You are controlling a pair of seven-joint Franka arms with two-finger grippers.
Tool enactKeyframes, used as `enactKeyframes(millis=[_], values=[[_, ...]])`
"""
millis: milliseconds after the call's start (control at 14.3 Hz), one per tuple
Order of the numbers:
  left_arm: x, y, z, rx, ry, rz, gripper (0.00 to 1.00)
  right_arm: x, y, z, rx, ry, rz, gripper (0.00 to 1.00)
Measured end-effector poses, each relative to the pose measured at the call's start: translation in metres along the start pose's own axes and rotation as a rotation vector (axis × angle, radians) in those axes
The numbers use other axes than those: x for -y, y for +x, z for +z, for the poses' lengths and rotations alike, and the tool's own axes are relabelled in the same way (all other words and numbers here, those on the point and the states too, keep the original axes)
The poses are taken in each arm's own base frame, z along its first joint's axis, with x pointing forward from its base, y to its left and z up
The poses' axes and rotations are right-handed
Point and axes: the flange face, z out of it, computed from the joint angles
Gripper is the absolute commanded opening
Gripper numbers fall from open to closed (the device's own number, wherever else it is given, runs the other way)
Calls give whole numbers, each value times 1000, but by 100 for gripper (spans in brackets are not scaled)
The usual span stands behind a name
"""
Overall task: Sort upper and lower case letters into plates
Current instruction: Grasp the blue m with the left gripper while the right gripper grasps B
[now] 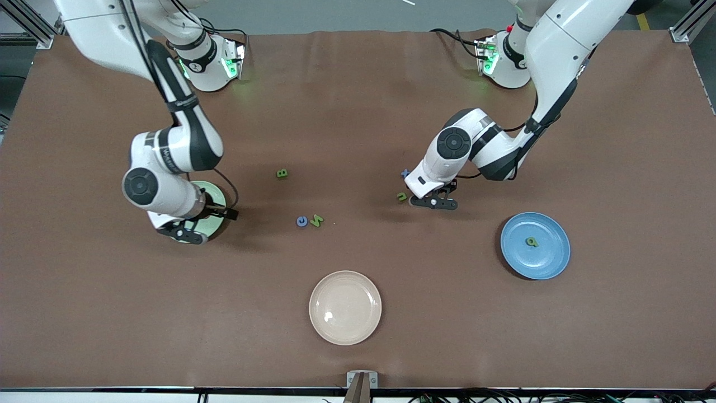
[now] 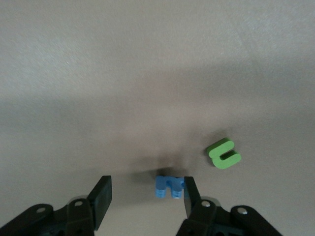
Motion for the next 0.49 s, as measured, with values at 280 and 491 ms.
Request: enactKeyframes(millis=[280,491], values=[[-7,-2,0,-2,-1,-9,68,35,-38,21,-64,28,145,100],[-9,-3,0,-2,-1,-7,67,43,-67,46,-69,28,348,99]])
